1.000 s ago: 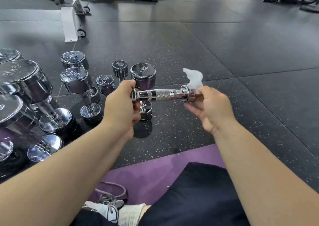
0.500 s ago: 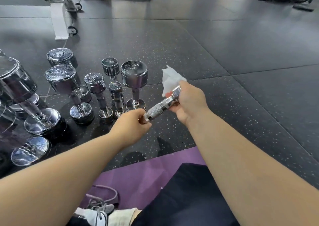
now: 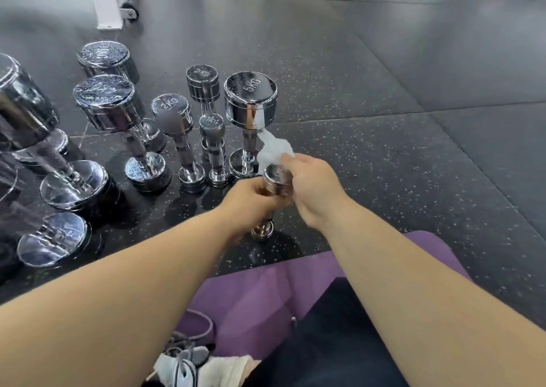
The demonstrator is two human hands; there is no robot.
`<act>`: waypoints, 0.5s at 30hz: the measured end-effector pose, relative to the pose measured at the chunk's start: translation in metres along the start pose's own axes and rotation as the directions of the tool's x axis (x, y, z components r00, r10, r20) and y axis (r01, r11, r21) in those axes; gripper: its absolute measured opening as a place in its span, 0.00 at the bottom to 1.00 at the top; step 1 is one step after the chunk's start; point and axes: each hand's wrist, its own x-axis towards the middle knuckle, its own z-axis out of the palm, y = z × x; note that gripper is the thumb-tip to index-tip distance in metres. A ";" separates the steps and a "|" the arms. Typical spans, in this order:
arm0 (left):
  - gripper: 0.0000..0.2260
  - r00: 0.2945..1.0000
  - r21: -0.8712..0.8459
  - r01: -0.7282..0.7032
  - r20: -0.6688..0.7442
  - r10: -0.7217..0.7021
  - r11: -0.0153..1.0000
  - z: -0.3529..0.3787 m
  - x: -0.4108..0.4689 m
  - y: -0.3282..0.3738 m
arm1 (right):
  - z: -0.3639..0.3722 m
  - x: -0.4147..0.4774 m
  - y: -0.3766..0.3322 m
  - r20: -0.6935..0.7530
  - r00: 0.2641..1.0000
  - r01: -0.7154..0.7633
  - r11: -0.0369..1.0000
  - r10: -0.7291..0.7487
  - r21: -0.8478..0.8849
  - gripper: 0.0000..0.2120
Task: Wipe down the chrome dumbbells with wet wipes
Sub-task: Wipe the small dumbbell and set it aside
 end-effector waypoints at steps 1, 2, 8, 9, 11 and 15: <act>0.09 1.000 -0.026 0.024 -0.001 -0.024 0.999 -0.006 -0.002 0.002 | -0.003 -0.003 -0.003 0.064 0.997 -0.042 0.998 0.038 0.056 0.11; 0.17 0.999 -0.063 0.046 -0.001 -0.047 0.997 -0.011 -0.004 0.005 | -0.007 -0.006 -0.004 0.109 0.992 -0.065 0.997 0.060 0.039 0.11; 0.42 0.997 -0.211 0.065 -0.020 -0.071 0.975 -0.033 -0.030 0.020 | -0.015 -0.027 0.004 0.101 0.971 0.241 0.883 -0.219 -0.402 0.09; 0.38 0.999 -0.191 0.048 -0.009 -0.051 0.980 -0.033 -0.034 0.024 | -0.015 -0.032 0.000 0.106 0.949 0.310 0.824 -0.296 -0.475 0.08; 0.23 0.999 -0.137 0.032 0.006 -0.031 0.990 -0.030 -0.039 0.030 | -0.014 -0.039 -0.008 0.156 0.911 0.387 0.662 -0.381 -0.642 0.10; 0.13 0.992 -0.288 0.096 -0.050 -0.115 0.953 -0.020 -0.040 0.043 | -0.016 -0.051 -0.003 0.354 0.899 0.439 0.506 -0.260 -0.743 0.25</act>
